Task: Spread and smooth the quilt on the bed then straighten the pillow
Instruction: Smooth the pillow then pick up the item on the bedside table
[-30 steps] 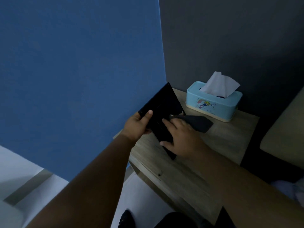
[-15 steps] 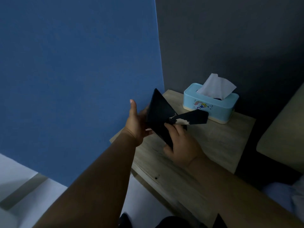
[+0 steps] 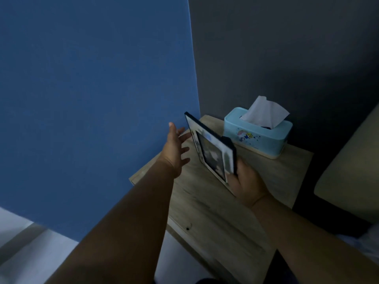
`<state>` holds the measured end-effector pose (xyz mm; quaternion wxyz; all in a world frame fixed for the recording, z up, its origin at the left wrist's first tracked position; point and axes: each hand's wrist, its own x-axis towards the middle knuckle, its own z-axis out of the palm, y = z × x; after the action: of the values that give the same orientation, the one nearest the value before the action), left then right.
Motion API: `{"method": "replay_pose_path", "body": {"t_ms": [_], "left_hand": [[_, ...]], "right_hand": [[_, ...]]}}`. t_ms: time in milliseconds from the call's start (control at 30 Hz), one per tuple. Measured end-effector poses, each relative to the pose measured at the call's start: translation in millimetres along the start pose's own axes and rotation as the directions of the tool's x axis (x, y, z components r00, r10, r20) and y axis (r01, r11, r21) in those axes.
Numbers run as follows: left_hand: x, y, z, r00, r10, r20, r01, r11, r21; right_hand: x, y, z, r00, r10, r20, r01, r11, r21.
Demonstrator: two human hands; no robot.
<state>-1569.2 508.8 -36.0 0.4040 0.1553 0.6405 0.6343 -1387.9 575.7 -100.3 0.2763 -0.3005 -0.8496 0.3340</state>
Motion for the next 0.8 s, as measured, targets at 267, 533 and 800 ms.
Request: {"method": "replay_pose_path", "body": {"t_ms": [267,533,800], "left_hand": [[2,-1,7,0.998,0.018,0.063,-0.031,0.977,0.212],[0,-5,10,0.992,-0.060,0.107,0.034,0.974,0.224],[-4,-7,12,0.994,-0.039,0.104,0.012,0.971,0.241]], "right_hand": [[8,1,-9,0.962,0.260,-0.084,-0.179,0.831,0.527],[11,9,-2,0.942,0.328,-0.072,-0.209,0.741,0.638],[14,12,2,0.927,0.374,-0.045,-0.249,0.699,0.670]]}}
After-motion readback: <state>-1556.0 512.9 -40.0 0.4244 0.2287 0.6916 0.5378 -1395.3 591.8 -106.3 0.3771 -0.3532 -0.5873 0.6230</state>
